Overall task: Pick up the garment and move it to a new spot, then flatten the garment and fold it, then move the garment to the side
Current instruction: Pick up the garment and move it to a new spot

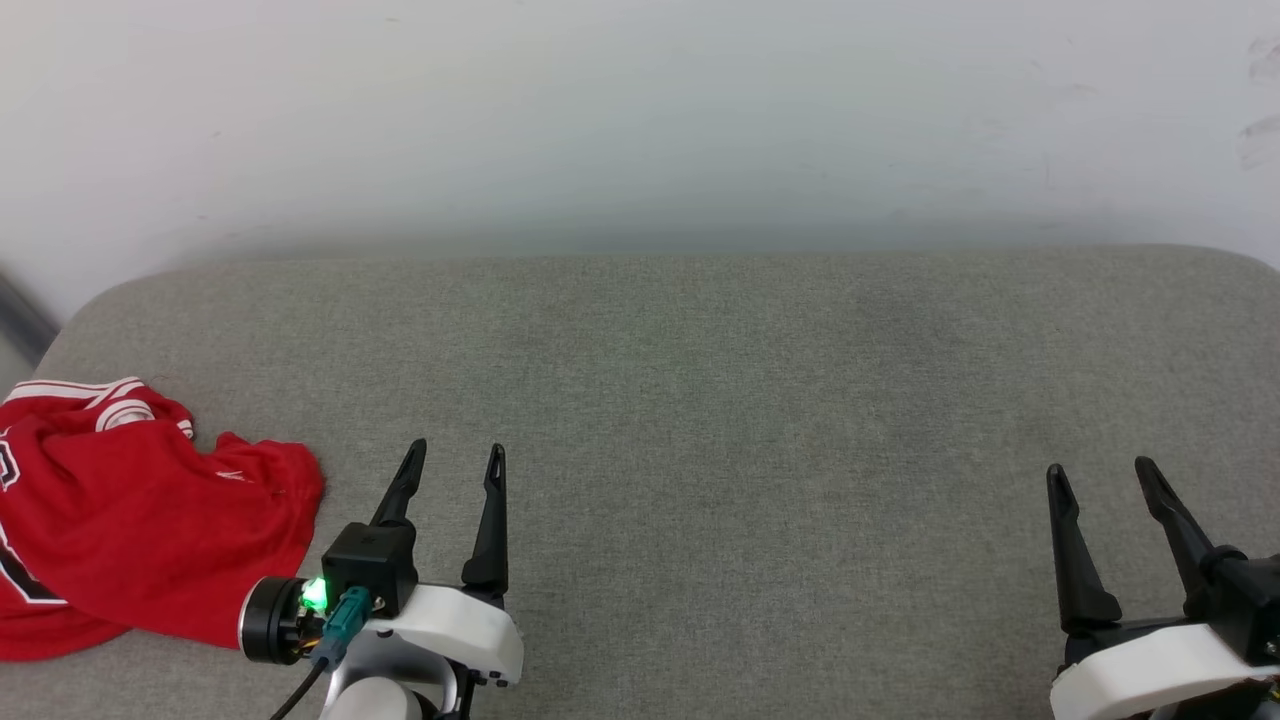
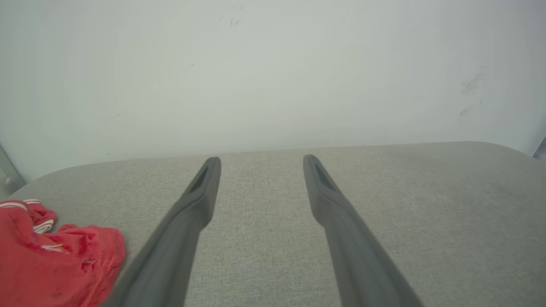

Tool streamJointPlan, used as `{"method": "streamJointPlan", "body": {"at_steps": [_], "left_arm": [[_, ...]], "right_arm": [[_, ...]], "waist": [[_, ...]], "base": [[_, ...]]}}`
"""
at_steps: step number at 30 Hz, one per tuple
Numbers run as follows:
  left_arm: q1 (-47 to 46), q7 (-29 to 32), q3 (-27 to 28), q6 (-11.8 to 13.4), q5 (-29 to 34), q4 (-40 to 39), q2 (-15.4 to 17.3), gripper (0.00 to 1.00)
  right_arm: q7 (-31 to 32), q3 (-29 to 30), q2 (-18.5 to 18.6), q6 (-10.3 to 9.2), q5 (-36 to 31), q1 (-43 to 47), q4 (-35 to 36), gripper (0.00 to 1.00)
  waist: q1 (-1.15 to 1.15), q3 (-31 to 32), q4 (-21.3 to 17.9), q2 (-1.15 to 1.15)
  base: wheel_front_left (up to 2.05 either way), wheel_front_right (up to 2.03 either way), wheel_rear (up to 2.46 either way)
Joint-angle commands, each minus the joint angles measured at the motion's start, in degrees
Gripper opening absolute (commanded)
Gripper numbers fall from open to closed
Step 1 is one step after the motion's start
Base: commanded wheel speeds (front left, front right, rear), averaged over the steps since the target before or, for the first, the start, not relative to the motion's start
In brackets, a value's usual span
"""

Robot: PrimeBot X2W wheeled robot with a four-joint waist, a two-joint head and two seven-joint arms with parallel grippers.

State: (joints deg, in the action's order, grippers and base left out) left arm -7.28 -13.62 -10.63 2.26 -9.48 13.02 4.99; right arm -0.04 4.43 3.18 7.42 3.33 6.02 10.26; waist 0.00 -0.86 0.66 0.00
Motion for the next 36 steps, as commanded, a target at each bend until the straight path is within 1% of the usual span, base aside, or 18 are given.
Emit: {"method": "streamJointPlan", "body": {"at_steps": [1, 12, 24, 29, 36], "left_arm": [[-0.1, -0.5, 0.2, -0.1, 1.3, 0.0, -0.1, 1.0], [0.8, -1.7, 1.8, -1.0, 3.3, 0.6, -1.1, 1.0], [0.6, -1.7, 3.1, -1.9, 2.2, 1.8, -1.8, 1.0], [0.4, -1.7, 3.7, -1.8, 2.1, 1.9, -1.9, 1.0], [0.8, -1.7, 5.4, -1.2, 1.4, 1.7, -2.0, 1.0]], "right_arm": [[-0.5, 0.1, -0.2, 0.12, -1.4, 0.6, 0.6, 1.0], [-1.1, 0.7, -0.3, 0.06, -4.5, 1.4, 1.3, 1.0], [-1.4, 1.4, -0.4, 0.06, -2.8, 1.3, 0.4, 1.0], [-1.6, 1.3, -0.4, 0.06, -2.4, 1.4, 0.4, 1.0], [-1.8, -0.4, -0.3, 0.06, -2.4, 1.3, 0.6, 1.0]], "waist": [[0.0, 0.0, 0.1, 0.0], [0.0, 0.2, 0.7, 0.0], [0.0, 0.6, 2.2, 0.0], [0.0, 0.7, 4.1, 0.0], [0.0, 0.7, 8.9, 0.0]], "base": [[0.0, 0.0, 0.0], [0.0, 0.0, 0.0], [0.0, 0.0, 0.0], [0.0, 0.0, 0.0], [0.0, 0.0, 0.0]]}}
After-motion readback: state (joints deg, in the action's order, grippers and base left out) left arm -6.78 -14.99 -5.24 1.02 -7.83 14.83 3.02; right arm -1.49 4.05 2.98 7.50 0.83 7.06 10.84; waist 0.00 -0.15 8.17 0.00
